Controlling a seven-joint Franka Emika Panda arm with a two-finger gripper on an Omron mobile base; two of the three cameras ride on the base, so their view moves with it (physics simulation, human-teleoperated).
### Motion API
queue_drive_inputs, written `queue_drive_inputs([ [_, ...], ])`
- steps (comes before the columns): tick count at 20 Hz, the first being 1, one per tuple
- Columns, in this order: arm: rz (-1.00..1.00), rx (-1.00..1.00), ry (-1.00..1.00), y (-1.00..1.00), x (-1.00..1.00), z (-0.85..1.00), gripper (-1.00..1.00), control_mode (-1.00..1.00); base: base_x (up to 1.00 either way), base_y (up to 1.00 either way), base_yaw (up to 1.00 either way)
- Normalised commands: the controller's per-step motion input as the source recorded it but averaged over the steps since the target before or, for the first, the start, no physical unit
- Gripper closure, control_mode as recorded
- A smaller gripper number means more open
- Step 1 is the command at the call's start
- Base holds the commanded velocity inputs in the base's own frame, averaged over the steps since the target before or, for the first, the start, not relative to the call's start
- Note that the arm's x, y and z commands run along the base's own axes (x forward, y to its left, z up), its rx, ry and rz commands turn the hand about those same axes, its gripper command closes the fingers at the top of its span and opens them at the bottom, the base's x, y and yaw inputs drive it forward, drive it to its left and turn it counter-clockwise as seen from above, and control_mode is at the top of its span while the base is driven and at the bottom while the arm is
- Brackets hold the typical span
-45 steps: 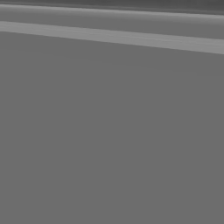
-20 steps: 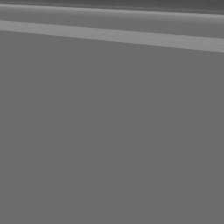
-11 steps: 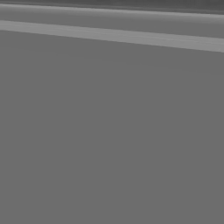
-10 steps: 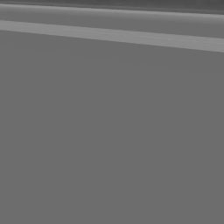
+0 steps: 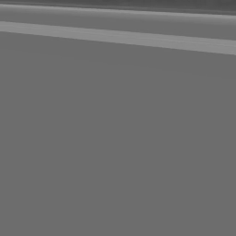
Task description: Grab a lemon wedge from the fridge and one ice cube from the ice bowl, and put them in the glass of lemonade.
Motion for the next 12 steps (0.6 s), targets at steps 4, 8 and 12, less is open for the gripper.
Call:
queue_drive_inputs([
  [4, 0.02, 0.10, 0.00, 0.00, 0.00, -0.29, 1.00, -1.00, 0.00, 0.00, 0.00],
  [8, 0.02, 0.08, 0.00, 0.00, 0.04, -0.30, 1.00, -1.00, 0.00, 0.00, 0.00],
  [12, 0.02, 0.04, 0.00, 0.00, 0.06, -0.29, 1.00, -1.00, 0.00, 0.00, 0.00],
])
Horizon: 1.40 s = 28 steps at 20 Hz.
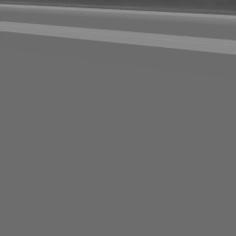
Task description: Grab a lemon wedge from the fridge and one ice cube from the ice bowl, and put them in the glass of lemonade.
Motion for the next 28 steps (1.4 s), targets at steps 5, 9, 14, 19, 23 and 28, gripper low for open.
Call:
queue_drive_inputs([
  [5, 0.02, 0.05, -0.03, 0.00, 0.00, -0.21, 1.00, -1.00, 0.00, 0.00, 0.00],
  [9, 0.00, 0.06, -0.05, 0.09, 0.00, 0.19, 1.00, -1.00, 0.00, 0.00, 0.00],
  [14, 0.00, 0.04, -0.03, 0.19, 0.05, 0.39, 1.00, -1.00, 0.00, 0.00, 0.00],
  [19, 0.00, 0.06, 0.00, 0.14, 0.27, -0.11, 1.00, -1.00, 0.00, 0.00, 0.00],
  [23, 0.00, 0.10, 0.00, 0.01, 0.32, -0.31, 1.00, -1.00, 0.00, 0.00, 0.00],
  [28, 0.03, 0.12, 0.00, -0.11, 0.11, -0.24, 1.00, -1.00, 0.00, 0.00, 0.00],
])
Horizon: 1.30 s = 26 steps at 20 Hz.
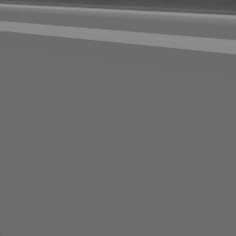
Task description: Grab a lemon wedge from the fridge and one ice cube from the ice bowl, and put them in the glass of lemonade.
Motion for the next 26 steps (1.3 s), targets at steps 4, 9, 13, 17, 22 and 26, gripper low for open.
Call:
queue_drive_inputs([
  [4, 0.05, 0.12, 0.00, -0.24, 0.00, -0.16, 1.00, -1.00, 0.00, 0.00, 0.00],
  [9, 0.01, 0.05, -0.01, -0.04, 0.05, -0.15, 1.00, -1.00, 0.00, 0.00, 0.00],
  [13, 0.00, 0.01, -0.08, 0.00, 0.06, -0.06, 1.00, -1.00, 0.00, 0.00, 0.00],
  [17, 0.01, 0.00, -0.09, 0.00, 0.00, -0.14, 1.00, -1.00, 0.00, 0.00, 0.00],
  [22, 0.02, 0.00, -0.08, 0.00, -0.03, -0.17, 1.00, -1.00, 0.00, 0.00, 0.00],
  [26, 0.02, 0.00, -0.07, 0.00, 0.00, -0.07, 1.00, -1.00, 0.00, 0.00, 0.00],
])
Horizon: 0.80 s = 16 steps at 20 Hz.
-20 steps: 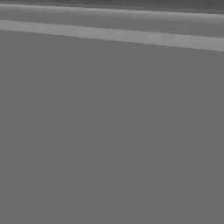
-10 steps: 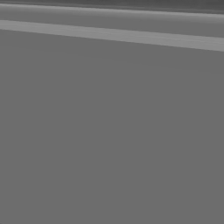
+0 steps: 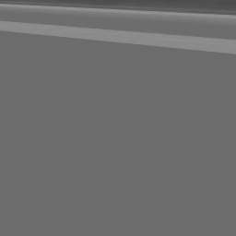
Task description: Grab a lemon wedge from the fridge and one ice cube from the ice bowl, and put them in the glass of lemonade.
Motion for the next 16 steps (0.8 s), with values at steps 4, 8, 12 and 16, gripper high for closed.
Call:
queue_drive_inputs([
  [4, 0.00, 0.00, -0.08, 0.02, 0.00, 0.29, 1.00, -1.00, 0.00, 0.00, 0.00],
  [8, 0.00, 0.00, -0.03, 0.23, 0.00, 0.66, 1.00, -1.00, 0.00, 0.00, 0.00],
  [12, 0.00, 0.00, 0.00, 0.26, 0.18, 0.01, 1.00, -1.00, 0.00, 0.00, 0.00],
  [16, 0.00, 0.00, 0.00, 0.06, 0.09, -0.33, 1.00, -1.00, 0.00, 0.00, 0.00],
])
